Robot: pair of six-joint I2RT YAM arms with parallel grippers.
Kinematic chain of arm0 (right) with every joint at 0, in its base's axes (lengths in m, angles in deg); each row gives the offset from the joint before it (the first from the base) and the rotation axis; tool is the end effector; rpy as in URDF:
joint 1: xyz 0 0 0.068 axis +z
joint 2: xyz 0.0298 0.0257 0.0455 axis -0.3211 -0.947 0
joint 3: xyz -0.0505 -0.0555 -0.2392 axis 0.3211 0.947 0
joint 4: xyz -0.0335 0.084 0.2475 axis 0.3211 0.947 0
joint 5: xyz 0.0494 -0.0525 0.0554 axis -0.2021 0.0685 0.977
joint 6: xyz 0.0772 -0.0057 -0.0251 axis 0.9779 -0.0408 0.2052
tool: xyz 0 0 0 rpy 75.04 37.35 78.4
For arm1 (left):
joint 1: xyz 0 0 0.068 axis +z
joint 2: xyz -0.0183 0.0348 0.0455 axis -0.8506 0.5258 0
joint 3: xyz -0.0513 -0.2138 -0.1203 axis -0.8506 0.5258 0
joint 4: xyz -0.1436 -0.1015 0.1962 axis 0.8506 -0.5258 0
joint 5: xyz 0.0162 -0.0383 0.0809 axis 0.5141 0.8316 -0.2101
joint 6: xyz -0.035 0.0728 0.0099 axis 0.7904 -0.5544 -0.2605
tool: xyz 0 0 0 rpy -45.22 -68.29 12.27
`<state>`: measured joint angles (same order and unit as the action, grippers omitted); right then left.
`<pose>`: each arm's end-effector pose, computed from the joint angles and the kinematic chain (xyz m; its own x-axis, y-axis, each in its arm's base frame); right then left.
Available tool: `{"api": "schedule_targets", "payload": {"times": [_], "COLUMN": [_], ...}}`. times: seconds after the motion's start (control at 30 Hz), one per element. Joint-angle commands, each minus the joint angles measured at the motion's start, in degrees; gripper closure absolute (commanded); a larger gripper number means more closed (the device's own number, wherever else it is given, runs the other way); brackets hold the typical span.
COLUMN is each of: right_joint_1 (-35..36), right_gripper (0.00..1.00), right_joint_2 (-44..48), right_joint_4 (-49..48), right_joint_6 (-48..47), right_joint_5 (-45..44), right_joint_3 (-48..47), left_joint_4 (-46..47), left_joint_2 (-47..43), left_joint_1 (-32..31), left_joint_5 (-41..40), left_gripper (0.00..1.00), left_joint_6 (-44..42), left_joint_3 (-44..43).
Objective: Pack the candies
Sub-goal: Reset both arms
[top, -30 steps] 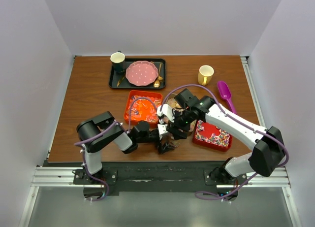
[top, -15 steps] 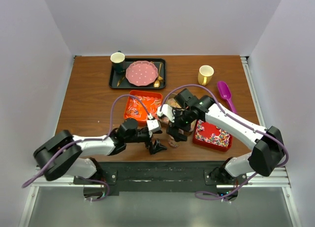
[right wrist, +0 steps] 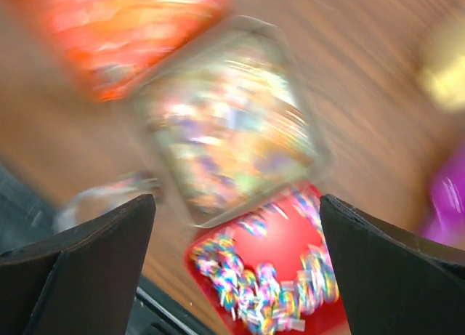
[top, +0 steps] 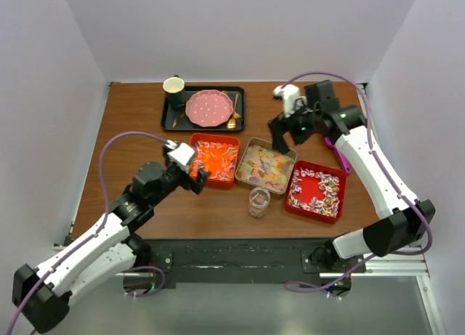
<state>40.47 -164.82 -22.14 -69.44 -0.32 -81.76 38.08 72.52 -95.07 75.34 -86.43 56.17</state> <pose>0.2891 0.1358 0.3339 -0.5460 -0.4738 -0.6909 -0.6784 0.7339 0.0328 0.1899 -0.1433 0.2484 -0.1805 0.1271 -0.9753 0.6085 0.7935 -0.0092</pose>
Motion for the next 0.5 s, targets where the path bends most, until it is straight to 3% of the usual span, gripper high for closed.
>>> {"api": "schedule_targets", "payload": {"times": [0.0, 0.13, 0.27, 0.47], "right_joint_1": [-6.96, -8.11, -8.03, -8.11], "right_gripper": [0.01, 0.01, 0.01, 0.01], "right_joint_2": [1.82, 7.07, 12.18, 18.50], "right_joint_4": [-2.86, -4.53, -5.14, -6.02], "right_joint_6": [13.87, 14.93, 12.74, 10.00], "right_joint_5": [-19.92, -30.23, -32.97, -31.83], "right_joint_3": [2.04, 3.63, 6.17, 10.39], "left_joint_4": [2.20, 2.04, -6.20, -5.10], "left_joint_2": [0.82, 5.48, 13.47, 19.11], "left_joint_1": [7.69, 18.05, 30.96, 33.37], "left_joint_5": [-20.04, -16.12, -8.63, -10.64], "left_gripper": [0.00, 0.00, 0.00, 0.00], "left_joint_6": [-7.21, -3.72, 8.21, 14.39], "left_joint_3": [-4.40, -8.53, -15.91, -20.67]}}
